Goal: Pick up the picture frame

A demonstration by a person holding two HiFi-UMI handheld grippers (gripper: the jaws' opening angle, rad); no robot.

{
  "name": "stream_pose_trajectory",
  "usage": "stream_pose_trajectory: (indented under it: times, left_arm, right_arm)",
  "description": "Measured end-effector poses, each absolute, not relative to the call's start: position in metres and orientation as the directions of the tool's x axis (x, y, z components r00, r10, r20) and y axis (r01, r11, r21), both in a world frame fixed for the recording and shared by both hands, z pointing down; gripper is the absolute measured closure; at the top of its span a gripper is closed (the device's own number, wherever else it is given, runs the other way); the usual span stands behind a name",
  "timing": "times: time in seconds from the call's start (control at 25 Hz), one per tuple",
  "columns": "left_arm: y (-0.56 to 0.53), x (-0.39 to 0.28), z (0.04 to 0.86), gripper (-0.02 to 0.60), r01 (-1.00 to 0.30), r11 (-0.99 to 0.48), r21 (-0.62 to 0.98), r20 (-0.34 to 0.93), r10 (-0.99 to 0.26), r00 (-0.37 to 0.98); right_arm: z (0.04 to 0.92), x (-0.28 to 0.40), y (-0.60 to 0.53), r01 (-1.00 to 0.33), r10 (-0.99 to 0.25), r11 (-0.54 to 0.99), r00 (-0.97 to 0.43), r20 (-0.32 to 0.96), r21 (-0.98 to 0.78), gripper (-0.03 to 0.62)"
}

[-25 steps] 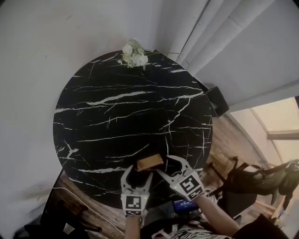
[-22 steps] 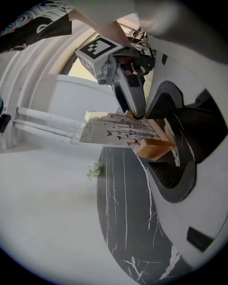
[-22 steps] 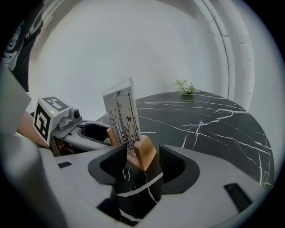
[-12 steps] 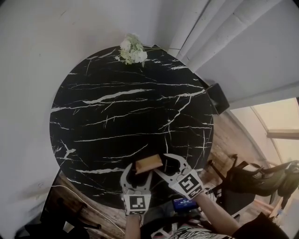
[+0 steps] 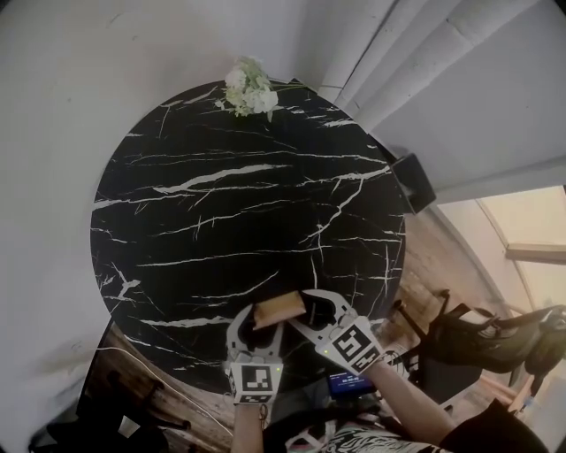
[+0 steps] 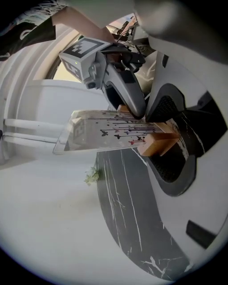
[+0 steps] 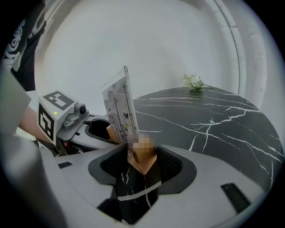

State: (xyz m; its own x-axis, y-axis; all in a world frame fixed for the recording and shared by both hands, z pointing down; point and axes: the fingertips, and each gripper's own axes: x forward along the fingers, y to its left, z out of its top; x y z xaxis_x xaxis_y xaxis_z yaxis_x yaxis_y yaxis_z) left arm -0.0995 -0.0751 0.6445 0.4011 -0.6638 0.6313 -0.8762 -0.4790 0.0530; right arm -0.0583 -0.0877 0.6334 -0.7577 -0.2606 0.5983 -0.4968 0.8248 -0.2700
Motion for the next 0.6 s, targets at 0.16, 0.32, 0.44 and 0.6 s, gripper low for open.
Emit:
stream_pose_trajectory:
  times: [0.16,0.32,0.44,0.6]
  left_arm:
    - [-0.0759,-0.0985,0.6442,0.336,-0.876,-0.478,0.061,0.628,-0.664,0.406]
    - [-0.0763,-0.0996,0.644,0.337,-0.884,-0.462,0.072,0.629,-0.667,0.399]
    - [-0.076,-0.0994,0.6435,0.337,-0.887,-0.456,0.075,0.632,-0.666,0.396]
    - [-0.0741,-0.0993,0.6421,0.337,-0.888,-0.454,0.077,0.634,-0.665,0.395]
  right_arm:
    - [0.6339,-0.0569,-0.0878,-0.501,-0.263,0.825,-0.751,0.606,-0.262,0.401]
    - [0.6328,-0.0584,-0.0895,-0.503,-0.264,0.822,-0.751,0.605,-0.265,0.401]
    - [0.6322,-0.0581,-0.0888,-0.505,-0.267,0.823,-0.748,0.608,-0.26,0.401]
    - [0.6302,-0.0585,-0.087,-0.514,-0.278,0.816,-0.749,0.601,-0.264,0.401]
